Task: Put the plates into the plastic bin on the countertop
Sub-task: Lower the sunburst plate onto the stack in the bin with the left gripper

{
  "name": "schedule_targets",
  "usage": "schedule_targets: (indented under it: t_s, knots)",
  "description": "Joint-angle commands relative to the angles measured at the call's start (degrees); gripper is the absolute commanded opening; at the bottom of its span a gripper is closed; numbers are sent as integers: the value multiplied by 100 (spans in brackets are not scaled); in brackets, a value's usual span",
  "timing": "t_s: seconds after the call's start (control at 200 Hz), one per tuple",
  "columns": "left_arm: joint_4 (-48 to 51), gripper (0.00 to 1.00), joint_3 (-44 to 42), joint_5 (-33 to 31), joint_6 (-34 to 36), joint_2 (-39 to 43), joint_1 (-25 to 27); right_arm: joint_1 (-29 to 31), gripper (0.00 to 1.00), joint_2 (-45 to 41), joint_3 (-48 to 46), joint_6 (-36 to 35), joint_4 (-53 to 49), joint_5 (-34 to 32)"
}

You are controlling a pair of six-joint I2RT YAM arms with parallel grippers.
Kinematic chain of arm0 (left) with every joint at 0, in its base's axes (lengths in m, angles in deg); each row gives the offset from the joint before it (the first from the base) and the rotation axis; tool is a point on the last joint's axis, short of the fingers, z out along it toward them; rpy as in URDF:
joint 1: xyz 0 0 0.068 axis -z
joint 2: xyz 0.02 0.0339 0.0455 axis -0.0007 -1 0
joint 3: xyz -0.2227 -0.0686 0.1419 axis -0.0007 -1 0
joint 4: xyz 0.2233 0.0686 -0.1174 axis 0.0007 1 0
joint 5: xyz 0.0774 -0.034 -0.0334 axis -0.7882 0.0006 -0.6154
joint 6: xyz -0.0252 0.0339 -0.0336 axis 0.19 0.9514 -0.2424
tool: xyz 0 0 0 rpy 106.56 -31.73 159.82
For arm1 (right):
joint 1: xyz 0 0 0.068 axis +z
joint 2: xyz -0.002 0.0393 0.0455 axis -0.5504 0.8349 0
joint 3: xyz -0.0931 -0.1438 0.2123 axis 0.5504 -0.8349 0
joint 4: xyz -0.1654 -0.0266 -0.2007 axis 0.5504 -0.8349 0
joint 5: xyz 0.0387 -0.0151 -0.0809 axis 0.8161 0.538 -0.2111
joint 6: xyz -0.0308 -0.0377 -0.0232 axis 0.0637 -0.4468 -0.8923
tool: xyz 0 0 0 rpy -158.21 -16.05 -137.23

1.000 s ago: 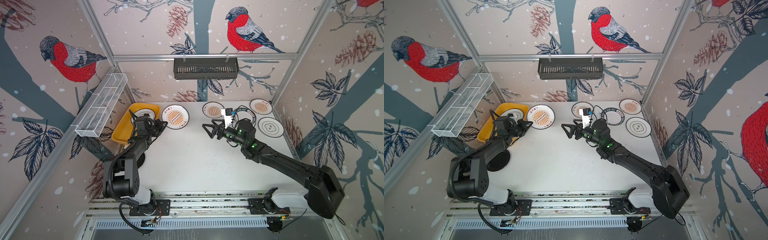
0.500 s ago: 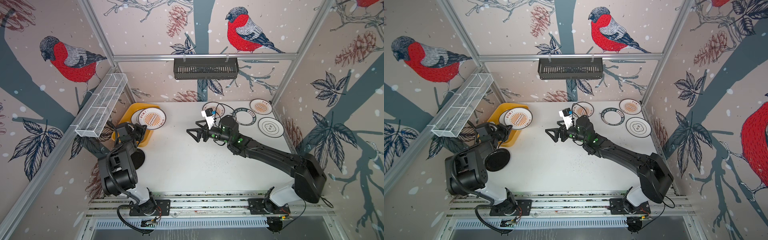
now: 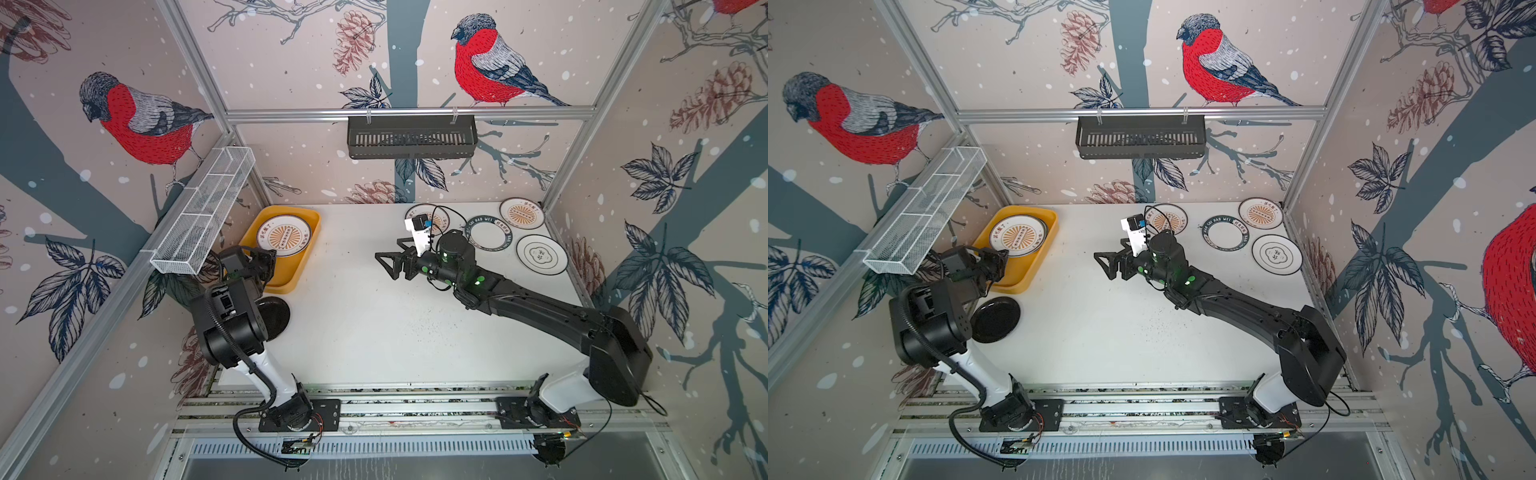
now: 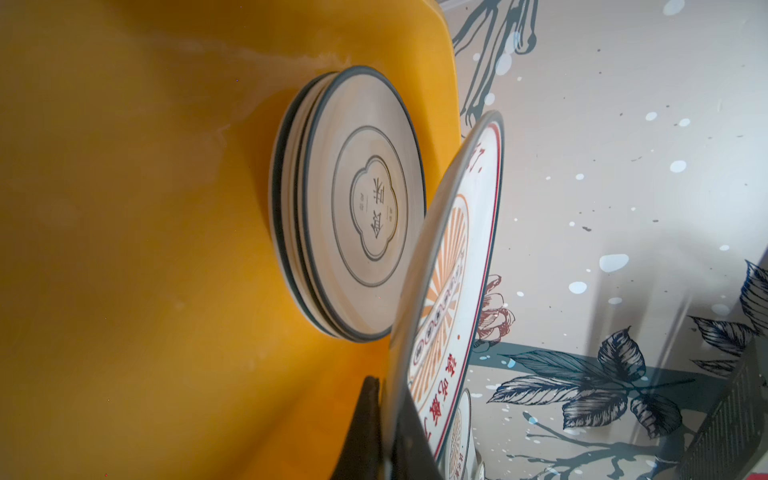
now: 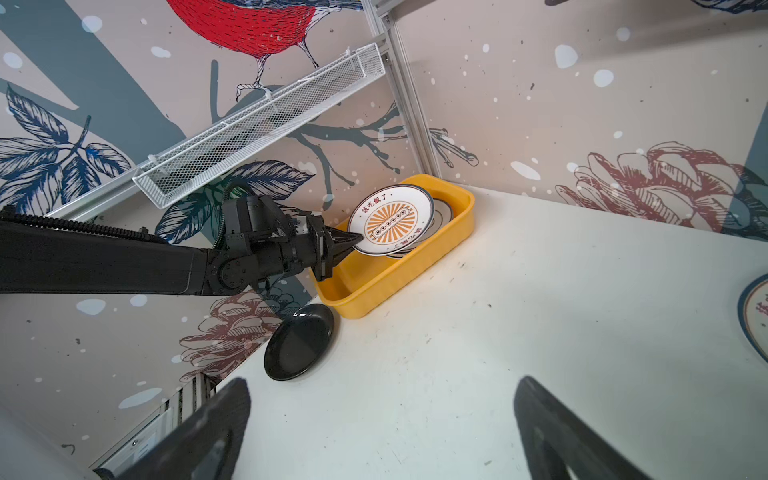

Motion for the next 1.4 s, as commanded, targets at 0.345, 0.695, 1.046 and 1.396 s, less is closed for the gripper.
schedule_targets:
  t_s: [0.345, 0.695, 1.046, 1.396]
  knots:
    - [-342, 5, 628, -522, -409, -663, -40, 15, 99, -201, -170, 12, 50, -504]
    - [-22, 8, 1040, -559, -220, -965, 154, 16, 99, -186, -126, 46, -31, -590]
    - [145, 15, 1286, -670, -159, -1213, 334, 13, 100, -154, -53, -10, -73, -620]
    - [531, 30, 1571, -588, 94, -1293, 434, 21, 99, -116, 0, -19, -96, -630]
